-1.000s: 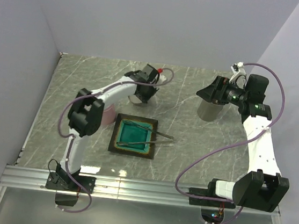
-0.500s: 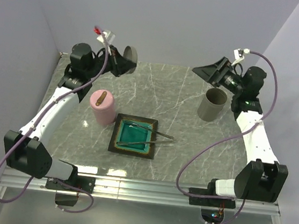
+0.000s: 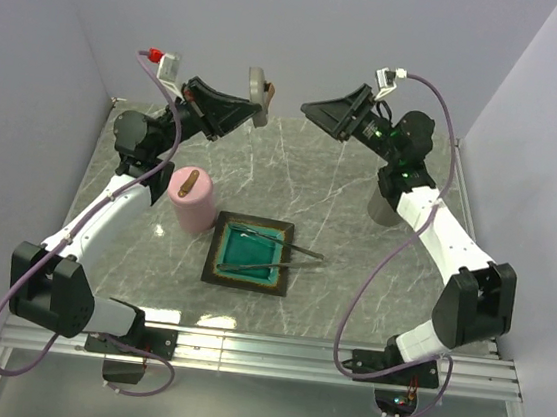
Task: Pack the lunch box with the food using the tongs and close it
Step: Pass the lid of the lunch box from the left arm to the right
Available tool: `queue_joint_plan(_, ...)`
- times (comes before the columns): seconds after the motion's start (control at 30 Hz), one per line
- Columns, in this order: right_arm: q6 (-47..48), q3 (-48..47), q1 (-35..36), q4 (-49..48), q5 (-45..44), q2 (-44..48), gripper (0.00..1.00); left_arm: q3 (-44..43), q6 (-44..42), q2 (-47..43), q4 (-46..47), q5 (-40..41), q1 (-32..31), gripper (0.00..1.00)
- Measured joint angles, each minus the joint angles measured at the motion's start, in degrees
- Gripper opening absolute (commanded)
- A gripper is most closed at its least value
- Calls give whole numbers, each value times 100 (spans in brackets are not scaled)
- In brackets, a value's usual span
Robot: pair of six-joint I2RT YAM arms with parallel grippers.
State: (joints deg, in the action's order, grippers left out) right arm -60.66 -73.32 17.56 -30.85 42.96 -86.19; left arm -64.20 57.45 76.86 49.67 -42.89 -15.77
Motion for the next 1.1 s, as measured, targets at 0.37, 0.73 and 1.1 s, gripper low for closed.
queue_joint_plan(0.37,-1231,-264,494,-573,-540,-592,79,105,101,0,590,-85,-7,1)
queue_joint_plan(0.73,-2063,-297,804,-1084,-780,-656,67,-37,-844,96,-328,-61,-190,1)
queue_joint_plan(1.1,-2387,-426,946,-949,-1005,-955,51,-129,-1106,118,-575,-85,-323,1)
